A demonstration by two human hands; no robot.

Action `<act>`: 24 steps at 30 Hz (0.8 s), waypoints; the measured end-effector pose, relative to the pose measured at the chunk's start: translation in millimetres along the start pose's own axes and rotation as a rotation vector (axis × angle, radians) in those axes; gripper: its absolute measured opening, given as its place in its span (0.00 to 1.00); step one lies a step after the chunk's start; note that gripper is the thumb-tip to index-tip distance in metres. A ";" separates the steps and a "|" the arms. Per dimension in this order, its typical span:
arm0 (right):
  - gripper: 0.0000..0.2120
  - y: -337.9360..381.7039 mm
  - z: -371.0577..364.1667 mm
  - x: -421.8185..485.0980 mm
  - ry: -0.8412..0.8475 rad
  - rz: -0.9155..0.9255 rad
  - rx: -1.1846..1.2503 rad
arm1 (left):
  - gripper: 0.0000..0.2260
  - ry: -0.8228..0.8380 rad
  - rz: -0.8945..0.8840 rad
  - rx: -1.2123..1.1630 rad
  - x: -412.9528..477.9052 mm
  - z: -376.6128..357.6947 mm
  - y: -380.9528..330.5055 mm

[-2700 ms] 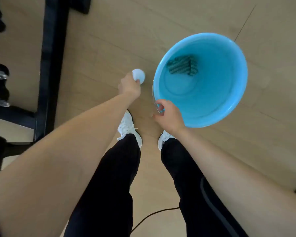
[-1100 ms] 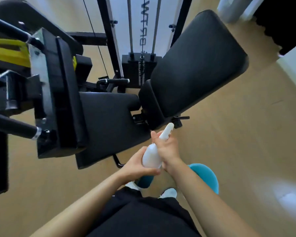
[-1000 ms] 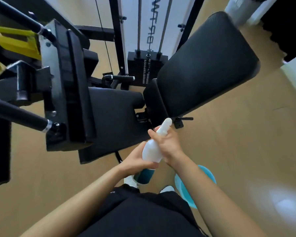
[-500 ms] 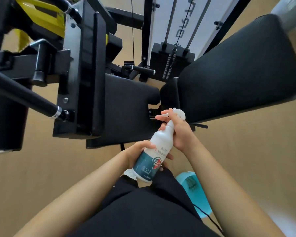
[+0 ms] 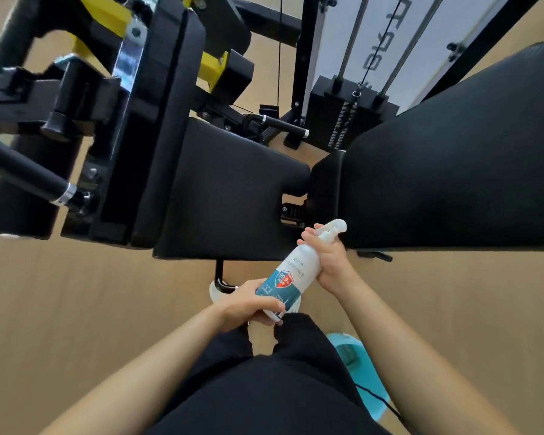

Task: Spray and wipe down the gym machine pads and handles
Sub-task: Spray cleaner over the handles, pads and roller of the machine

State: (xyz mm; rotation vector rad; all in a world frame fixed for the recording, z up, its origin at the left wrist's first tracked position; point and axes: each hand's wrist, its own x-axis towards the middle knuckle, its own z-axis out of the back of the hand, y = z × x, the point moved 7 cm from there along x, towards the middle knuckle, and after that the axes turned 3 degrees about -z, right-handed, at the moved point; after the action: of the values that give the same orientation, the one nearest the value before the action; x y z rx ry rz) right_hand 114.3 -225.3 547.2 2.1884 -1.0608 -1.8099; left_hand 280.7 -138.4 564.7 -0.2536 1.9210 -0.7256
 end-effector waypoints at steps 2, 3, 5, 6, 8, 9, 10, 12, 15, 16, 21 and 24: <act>0.28 -8.7 -6.5 8.6 0.025 -0.074 -0.003 | 0.28 -0.033 0.015 -0.021 0.0 -0.2 5.7; 0.27 -12.3 -11.0 13.0 0.037 -0.119 -0.013 | 0.27 -0.053 0.022 -0.031 0.0 1.0 8.6; 0.25 -17.3 -19.0 23.3 0.041 -0.182 -0.068 | 0.26 -0.105 0.016 -0.051 0.2 5.8 13.6; 0.23 -17.7 -23.7 28.2 0.028 -0.200 -0.110 | 0.26 -0.131 0.006 -0.056 0.4 8.9 15.5; 0.23 -18.8 -32.6 38.4 -0.019 -0.231 -0.201 | 0.27 -0.181 -0.010 -0.059 -0.5 14.2 19.6; 0.24 -19.8 -36.8 42.4 -0.043 -0.242 -0.235 | 0.28 -0.205 -0.014 -0.063 -1.5 16.7 21.6; 0.26 -20.6 -41.8 44.8 -0.058 -0.248 -0.255 | 0.28 -0.226 -0.018 -0.071 -2.7 19.2 22.9; 0.28 -23.2 -51.4 49.6 -0.056 -0.247 -0.271 | 0.26 -0.261 -0.026 -0.092 -3.8 24.4 24.5; 0.24 -23.2 -68.7 55.2 0.021 -0.187 -0.324 | 0.24 -0.310 -0.031 -0.137 -6.6 30.2 24.4; 0.23 -22.6 -75.6 55.8 0.058 -0.168 -0.350 | 0.24 -0.331 -0.032 -0.153 -8.2 32.1 24.2; 0.11 -21.6 -100.0 61.9 0.075 -0.213 -0.373 | 0.24 -0.443 -0.064 -0.107 -20.0 48.7 15.8; 0.13 -20.1 -114.7 59.9 0.068 -0.209 -0.410 | 0.22 -0.469 -0.076 -0.091 -26.7 58.7 13.9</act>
State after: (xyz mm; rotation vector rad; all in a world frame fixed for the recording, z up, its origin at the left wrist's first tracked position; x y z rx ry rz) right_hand 228.8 -283.0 520.5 2.1447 -0.4091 -1.8175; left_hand 346.4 -136.5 559.3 -0.5083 1.5030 -0.5680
